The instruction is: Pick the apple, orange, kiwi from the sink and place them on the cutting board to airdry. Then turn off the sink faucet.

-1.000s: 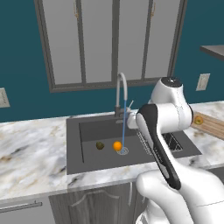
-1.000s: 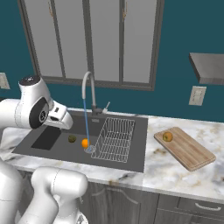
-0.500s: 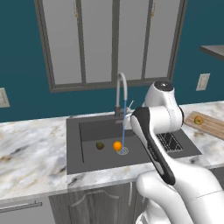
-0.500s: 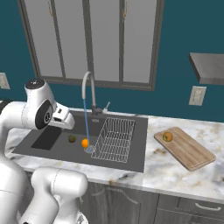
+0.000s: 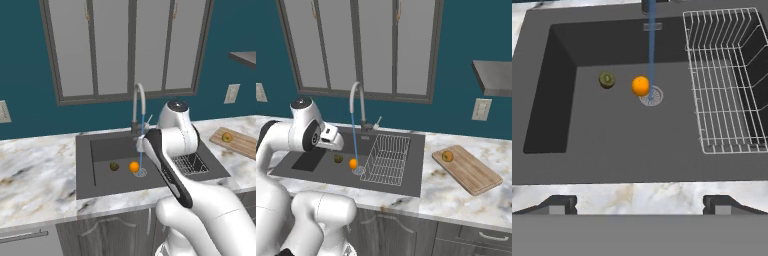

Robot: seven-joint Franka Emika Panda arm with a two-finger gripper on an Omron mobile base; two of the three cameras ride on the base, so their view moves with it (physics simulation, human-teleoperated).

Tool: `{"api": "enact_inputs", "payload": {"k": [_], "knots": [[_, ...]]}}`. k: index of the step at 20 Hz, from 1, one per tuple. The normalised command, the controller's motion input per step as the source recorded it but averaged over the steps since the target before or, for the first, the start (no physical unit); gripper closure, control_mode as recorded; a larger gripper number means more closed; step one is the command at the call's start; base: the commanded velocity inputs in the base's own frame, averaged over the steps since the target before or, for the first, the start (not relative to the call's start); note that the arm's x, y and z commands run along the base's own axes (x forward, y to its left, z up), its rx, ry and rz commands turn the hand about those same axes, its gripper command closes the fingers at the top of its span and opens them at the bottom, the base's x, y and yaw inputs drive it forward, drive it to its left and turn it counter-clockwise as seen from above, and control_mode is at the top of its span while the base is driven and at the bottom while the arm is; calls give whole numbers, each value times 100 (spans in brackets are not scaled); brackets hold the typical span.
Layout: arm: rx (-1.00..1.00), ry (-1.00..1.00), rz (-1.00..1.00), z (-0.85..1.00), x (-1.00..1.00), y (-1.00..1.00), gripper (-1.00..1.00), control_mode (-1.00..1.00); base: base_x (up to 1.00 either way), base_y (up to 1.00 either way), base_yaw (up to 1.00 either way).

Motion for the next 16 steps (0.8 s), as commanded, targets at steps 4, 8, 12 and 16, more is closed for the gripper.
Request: {"api": "enact_inputs", "payload": {"k": [4,8,12,16], "knots": [[-2,0,1,-30,38,9,-100,-100,0,0,0],[-1,0,1,-29,34,0,-100,-100,0,0,0],[0,0,1,-30,29,0,-100,-100,0,0,0],[0,0,2,-26,29,0,-100,-100,0,0,0]]}}
